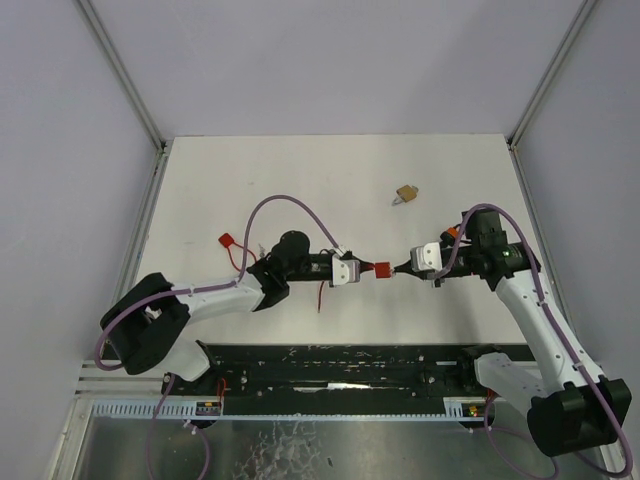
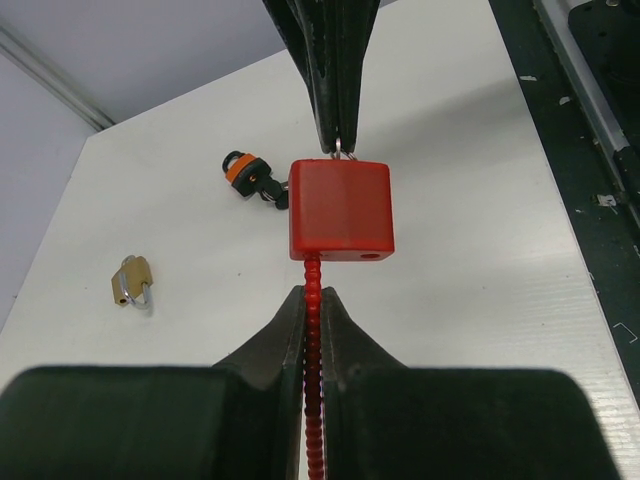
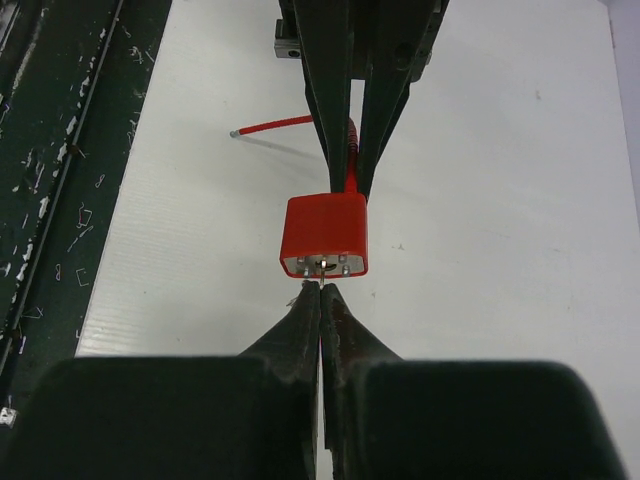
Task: Lock with the key
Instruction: Lock the lock.
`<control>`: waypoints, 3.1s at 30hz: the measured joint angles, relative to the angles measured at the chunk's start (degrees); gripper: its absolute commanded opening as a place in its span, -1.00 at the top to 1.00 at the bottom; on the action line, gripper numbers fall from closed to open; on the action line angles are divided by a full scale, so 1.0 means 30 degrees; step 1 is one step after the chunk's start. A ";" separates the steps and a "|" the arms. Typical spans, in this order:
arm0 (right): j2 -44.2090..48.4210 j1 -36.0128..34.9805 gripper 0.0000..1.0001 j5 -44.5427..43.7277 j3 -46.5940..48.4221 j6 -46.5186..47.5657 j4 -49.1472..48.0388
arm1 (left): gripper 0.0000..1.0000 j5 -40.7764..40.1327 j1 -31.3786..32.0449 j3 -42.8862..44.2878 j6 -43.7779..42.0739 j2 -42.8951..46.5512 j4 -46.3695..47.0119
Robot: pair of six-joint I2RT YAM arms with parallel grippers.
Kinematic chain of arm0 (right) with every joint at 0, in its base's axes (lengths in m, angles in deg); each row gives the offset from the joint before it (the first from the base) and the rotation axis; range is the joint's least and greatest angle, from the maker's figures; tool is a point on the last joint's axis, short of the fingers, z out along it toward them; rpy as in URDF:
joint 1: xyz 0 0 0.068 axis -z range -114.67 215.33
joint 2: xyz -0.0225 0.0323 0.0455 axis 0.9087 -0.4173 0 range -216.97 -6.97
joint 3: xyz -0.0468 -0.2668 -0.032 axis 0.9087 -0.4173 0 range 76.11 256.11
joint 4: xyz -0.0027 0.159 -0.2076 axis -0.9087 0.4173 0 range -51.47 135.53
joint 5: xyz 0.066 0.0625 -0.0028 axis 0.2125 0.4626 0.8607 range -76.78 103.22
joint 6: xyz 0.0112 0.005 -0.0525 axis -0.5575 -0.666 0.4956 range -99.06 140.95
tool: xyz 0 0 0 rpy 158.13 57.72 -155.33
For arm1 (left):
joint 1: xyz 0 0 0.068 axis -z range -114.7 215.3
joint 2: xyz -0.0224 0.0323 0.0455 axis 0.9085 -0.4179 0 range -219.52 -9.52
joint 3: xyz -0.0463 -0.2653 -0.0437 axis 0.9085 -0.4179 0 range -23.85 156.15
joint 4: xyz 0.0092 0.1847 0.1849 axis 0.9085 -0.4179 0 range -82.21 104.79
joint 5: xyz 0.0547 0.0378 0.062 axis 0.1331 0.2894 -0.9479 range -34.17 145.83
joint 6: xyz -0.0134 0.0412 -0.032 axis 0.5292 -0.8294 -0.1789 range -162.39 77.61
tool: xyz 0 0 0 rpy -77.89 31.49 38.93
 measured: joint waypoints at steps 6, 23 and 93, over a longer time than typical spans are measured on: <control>-0.0029 0.0000 1.00 -0.0160 0.0102 -0.2900 -0.1027 | 0.99 -0.0605 -0.0015 0.0102 -0.0022 -0.0015 0.0124; -0.3439 0.0168 0.65 -0.0423 0.1996 -1.2429 -0.3665 | 0.99 -0.5027 0.0350 -0.0255 -0.3883 -0.0007 0.0874; -0.3147 0.0597 0.94 0.2055 0.0488 -2.3518 -1.0520 | 0.99 -0.9449 0.2295 -0.0437 -0.4794 -0.0051 0.3526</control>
